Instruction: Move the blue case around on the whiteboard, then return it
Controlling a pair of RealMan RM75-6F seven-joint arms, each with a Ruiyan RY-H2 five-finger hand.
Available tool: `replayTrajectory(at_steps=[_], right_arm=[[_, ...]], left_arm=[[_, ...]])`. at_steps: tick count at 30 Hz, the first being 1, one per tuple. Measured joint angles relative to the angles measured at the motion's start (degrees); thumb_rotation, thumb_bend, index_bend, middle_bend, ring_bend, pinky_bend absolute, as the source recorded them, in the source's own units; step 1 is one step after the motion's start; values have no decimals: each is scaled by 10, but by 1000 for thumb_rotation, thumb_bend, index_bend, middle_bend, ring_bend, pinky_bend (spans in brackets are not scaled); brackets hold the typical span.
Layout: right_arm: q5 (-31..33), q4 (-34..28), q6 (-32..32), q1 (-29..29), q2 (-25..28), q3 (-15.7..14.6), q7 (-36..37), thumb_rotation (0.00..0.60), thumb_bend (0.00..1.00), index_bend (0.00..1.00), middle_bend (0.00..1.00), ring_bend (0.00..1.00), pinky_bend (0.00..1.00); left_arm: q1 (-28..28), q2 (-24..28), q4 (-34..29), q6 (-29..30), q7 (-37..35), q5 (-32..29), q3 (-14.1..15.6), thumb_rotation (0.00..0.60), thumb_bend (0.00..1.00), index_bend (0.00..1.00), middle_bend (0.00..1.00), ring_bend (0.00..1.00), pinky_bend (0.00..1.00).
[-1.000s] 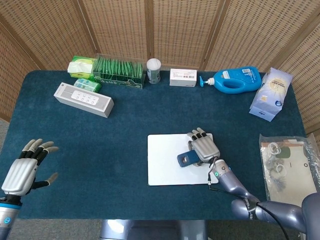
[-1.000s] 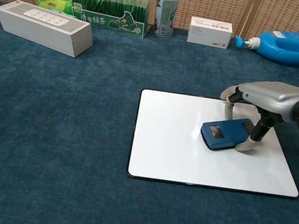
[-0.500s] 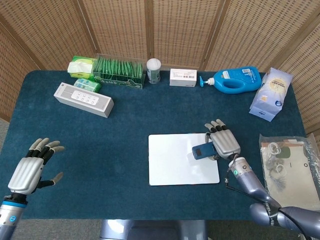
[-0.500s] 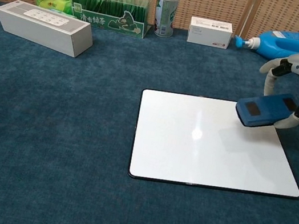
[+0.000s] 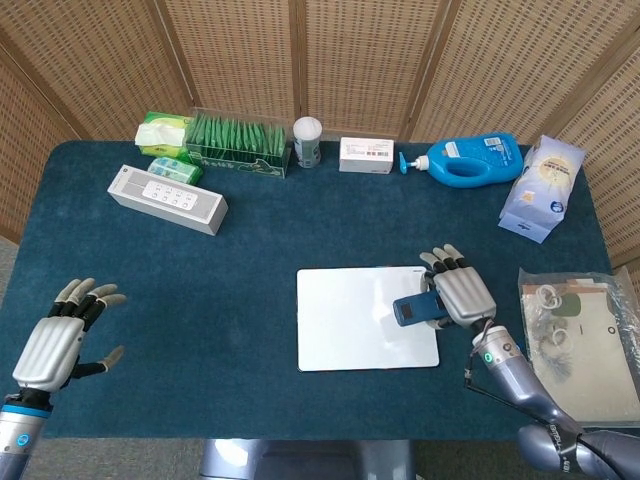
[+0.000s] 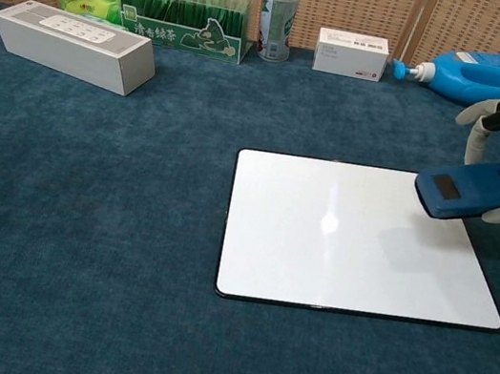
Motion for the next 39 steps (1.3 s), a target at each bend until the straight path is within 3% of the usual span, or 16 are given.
replayTrajectory(at_steps=[10,15,25,39], right_arm=[[3,28,-7,-24,22,-9,24,600,0,602,140,0,0],[4,46,-16,-33,27,-12,34,600,0,548,113,0,0],[5,75,-33,-30,14,-8,27,600,0,310,57,0,0],[2,75,-22,-29,4,10,22,600,0,206,31,0,0]], left_arm=[[3,-1,2,0,2,-5,2,600,331,226,199,65,0],[6,-3,5,2,2,-7,5,600,333,226,199,65,0],[11,-3,12,4,-4,-13,7,600,332,226,199,65,0],[13,-1,20,4,-17,-21,4,600,333,226,198,66,0]])
